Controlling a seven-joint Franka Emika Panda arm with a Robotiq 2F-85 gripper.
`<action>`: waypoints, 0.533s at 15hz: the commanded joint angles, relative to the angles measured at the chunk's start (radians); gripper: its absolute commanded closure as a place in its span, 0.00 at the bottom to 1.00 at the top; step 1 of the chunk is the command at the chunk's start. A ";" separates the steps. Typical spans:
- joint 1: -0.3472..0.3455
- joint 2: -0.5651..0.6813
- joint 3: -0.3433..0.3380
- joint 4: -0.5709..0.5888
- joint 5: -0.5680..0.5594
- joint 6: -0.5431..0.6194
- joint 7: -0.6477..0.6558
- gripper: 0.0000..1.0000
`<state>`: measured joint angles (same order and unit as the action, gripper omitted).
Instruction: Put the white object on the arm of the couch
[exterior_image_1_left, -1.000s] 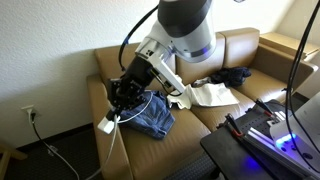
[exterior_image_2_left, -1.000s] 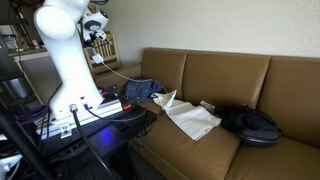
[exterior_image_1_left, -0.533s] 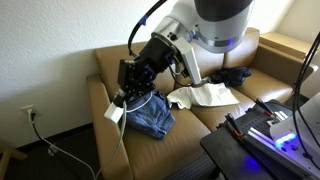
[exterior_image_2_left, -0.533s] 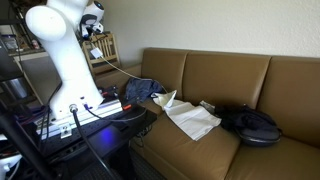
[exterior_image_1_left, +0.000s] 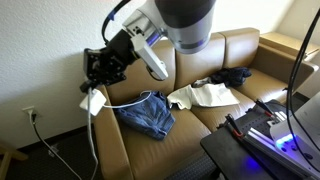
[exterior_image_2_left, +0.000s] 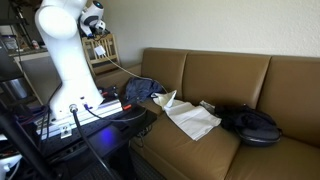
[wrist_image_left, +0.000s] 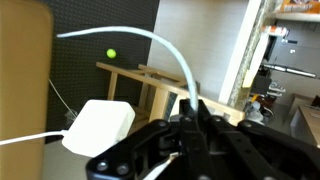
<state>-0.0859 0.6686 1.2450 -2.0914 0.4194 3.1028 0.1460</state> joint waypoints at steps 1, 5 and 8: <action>0.250 0.080 -0.187 0.259 -0.072 0.115 0.013 0.98; 0.533 0.090 -0.484 0.522 -0.091 0.055 0.122 0.98; 0.719 0.134 -0.732 0.677 -0.136 0.001 0.159 0.98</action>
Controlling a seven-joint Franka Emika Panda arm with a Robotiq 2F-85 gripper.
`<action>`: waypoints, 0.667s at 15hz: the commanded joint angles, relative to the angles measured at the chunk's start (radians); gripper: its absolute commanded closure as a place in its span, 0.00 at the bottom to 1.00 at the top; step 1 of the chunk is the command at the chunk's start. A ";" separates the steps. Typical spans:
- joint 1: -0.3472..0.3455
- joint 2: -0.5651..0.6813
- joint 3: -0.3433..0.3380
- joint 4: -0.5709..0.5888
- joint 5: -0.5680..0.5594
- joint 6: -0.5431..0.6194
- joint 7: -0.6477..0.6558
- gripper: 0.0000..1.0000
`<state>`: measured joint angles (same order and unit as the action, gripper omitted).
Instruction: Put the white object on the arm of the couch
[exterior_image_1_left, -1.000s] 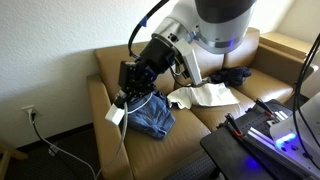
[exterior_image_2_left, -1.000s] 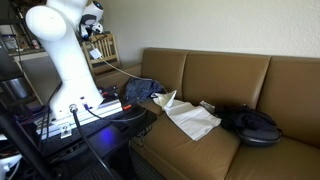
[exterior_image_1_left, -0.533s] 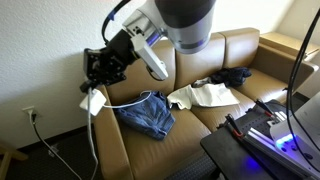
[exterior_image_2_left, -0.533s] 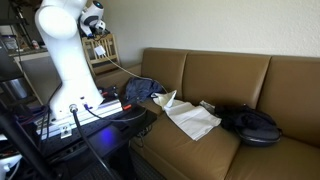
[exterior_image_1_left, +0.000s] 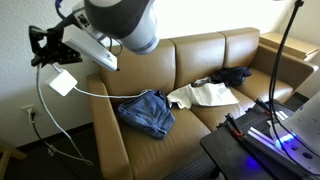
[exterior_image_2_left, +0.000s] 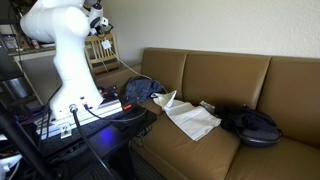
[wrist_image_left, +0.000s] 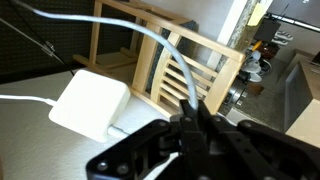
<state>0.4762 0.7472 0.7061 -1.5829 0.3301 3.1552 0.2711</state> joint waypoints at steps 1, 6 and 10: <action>0.214 0.086 -0.278 0.216 -0.135 -0.055 0.102 0.98; 0.477 0.254 -0.698 0.301 -0.320 -0.025 0.383 0.98; 0.673 0.377 -1.026 0.169 -0.364 0.098 0.627 0.98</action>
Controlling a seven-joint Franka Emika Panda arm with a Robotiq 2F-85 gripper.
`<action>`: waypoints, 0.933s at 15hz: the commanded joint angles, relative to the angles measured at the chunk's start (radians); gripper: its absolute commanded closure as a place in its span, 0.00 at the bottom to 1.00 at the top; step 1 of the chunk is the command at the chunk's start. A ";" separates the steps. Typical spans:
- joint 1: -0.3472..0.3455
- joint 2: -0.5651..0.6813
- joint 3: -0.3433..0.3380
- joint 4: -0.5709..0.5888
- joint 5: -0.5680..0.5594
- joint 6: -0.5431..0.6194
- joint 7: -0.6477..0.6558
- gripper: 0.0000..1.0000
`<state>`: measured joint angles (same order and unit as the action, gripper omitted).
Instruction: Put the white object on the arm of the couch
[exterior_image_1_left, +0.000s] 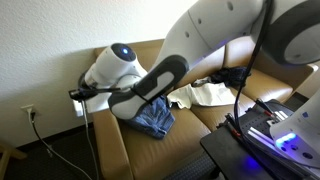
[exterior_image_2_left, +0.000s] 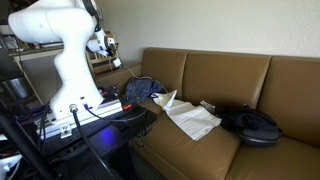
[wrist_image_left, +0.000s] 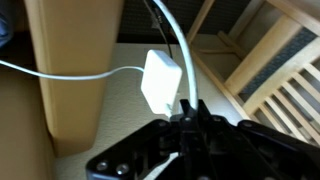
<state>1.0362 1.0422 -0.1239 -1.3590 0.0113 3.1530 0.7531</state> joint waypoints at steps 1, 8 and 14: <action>0.158 0.131 -0.275 -0.071 -0.033 0.133 0.188 0.98; 0.460 0.444 -0.647 -0.186 0.453 0.166 0.309 0.98; 0.428 0.393 -0.565 -0.187 0.506 0.170 0.249 0.55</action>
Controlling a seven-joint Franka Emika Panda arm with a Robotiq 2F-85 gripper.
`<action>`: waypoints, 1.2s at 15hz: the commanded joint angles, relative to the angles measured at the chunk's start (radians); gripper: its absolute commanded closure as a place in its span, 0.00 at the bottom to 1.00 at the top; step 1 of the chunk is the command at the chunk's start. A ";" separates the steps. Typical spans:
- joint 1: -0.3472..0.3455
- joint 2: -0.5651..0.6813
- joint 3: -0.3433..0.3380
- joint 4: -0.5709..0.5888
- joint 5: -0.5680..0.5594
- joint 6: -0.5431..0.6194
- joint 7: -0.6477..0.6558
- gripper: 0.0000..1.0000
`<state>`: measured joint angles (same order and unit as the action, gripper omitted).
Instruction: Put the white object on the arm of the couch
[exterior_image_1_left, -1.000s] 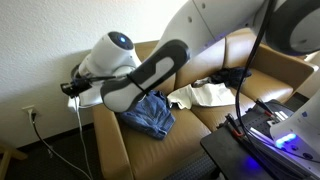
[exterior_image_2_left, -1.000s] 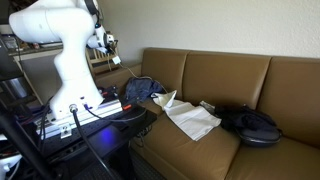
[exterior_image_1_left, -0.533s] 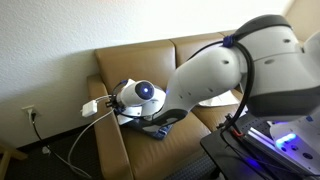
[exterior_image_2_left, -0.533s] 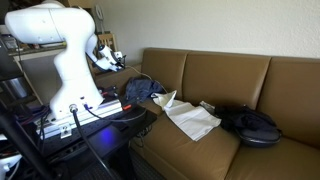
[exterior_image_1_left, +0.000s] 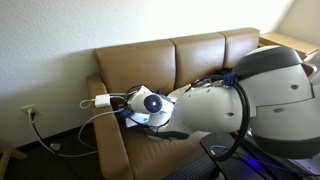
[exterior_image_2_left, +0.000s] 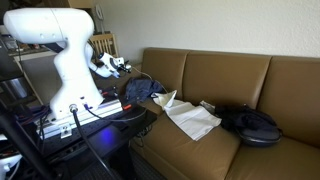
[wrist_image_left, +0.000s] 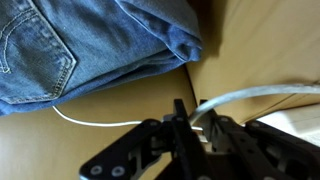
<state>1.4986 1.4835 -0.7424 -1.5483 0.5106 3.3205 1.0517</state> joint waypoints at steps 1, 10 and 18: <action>-0.062 -0.085 0.090 0.003 -0.004 0.008 -0.058 0.46; -0.025 -0.498 0.038 -0.350 -0.133 -0.355 -0.176 0.00; -0.035 -0.906 -0.036 -0.643 -0.194 -0.452 -0.220 0.00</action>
<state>1.4751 0.7638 -0.7803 -2.0510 0.2741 2.8182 0.8742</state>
